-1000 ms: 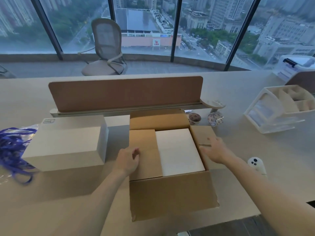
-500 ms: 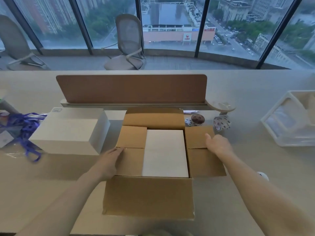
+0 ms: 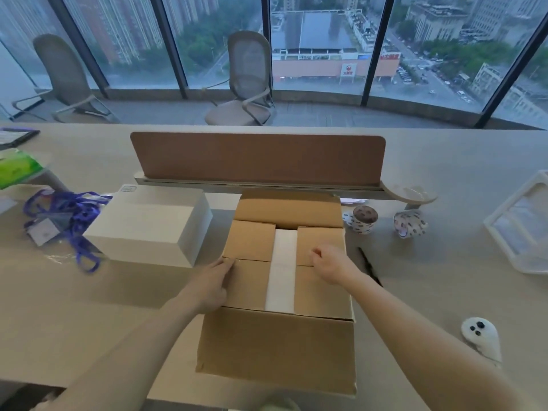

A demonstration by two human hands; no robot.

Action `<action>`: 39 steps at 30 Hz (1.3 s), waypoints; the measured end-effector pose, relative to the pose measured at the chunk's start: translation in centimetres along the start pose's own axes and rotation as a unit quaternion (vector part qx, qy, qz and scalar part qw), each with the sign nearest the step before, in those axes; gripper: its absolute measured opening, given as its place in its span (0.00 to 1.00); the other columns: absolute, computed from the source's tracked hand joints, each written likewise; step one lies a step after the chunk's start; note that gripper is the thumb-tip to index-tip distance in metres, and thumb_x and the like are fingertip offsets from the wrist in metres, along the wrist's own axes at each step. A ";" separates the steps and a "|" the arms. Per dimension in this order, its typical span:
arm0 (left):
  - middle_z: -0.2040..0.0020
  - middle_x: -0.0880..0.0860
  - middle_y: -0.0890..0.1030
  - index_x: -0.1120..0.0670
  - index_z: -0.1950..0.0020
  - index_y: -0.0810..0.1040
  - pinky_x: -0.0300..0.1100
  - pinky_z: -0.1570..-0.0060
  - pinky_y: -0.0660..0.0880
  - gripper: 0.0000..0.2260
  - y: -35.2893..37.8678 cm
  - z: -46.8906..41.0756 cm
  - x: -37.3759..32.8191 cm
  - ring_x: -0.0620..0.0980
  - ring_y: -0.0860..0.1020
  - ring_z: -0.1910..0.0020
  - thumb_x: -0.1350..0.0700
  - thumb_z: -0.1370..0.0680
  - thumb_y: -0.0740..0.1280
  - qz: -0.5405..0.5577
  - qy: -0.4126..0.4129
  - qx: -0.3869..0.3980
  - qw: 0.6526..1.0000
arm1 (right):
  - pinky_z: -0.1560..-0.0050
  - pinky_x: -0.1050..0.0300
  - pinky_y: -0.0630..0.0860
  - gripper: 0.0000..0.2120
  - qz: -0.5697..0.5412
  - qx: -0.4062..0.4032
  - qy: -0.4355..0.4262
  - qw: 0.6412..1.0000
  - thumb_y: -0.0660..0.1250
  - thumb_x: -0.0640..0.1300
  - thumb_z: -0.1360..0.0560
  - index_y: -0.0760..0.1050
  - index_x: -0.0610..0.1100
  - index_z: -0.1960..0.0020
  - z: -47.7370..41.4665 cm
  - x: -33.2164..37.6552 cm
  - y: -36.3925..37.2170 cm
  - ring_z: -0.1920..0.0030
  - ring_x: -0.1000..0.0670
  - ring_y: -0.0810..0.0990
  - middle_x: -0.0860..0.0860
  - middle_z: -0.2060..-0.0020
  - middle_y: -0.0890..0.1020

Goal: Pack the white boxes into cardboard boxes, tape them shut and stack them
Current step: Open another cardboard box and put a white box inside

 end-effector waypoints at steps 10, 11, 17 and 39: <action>0.21 0.43 0.32 0.45 0.20 0.34 0.50 0.21 0.50 0.51 1.5 -0.3 1.0 0.47 0.35 0.21 0.62 0.25 0.72 -0.195 0.115 0.151 0.962 | 0.33 0.52 0.68 0.18 0.065 -0.008 0.024 0.998 0.56 0.43 0.17 0.72 0.43 0.29 2.1 -0.8 -1.2 0.33 0.47 0.73 0.48 0.33 0.76; 0.22 0.42 0.31 0.45 0.20 0.33 0.51 0.21 0.51 0.55 1.6 -0.4 1.4 0.47 0.33 0.22 0.56 0.27 0.76 -0.202 0.121 0.160 0.959 | 0.33 0.52 0.69 0.17 0.073 -0.015 0.028 0.997 0.56 0.43 0.17 0.72 0.44 0.30 2.4 -1.4 -1.5 0.33 0.47 0.73 0.48 0.33 0.77; 0.22 0.40 0.36 0.48 0.19 0.39 0.43 0.22 0.42 0.57 1.0 -0.7 2.3 0.43 0.34 0.22 0.42 0.32 0.79 -0.131 0.233 0.169 0.949 | 0.41 0.57 0.70 0.16 0.079 -0.073 0.110 0.988 0.59 0.38 0.21 0.79 0.44 0.37 6.9 -7.2 -3.9 0.40 0.46 0.78 0.48 0.40 0.81; 0.18 0.47 0.54 0.49 0.17 0.49 0.48 0.24 0.58 0.54 5.1 -1.6 8.6 0.50 0.57 0.21 0.28 0.34 0.72 0.218 0.020 0.208 0.953 | 0.57 0.50 0.79 0.26 -0.011 -0.079 0.277 0.957 0.59 0.64 0.22 0.74 0.40 0.43 4.6 -7.7 -0.8 0.53 0.44 0.78 0.45 0.50 0.79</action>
Point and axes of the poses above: each hand's wrist, its own z-axis away from the middle knuckle, its own y-axis out of the palm, x = y × z, the point moved 9 cm from there along -z, towards the middle knuckle
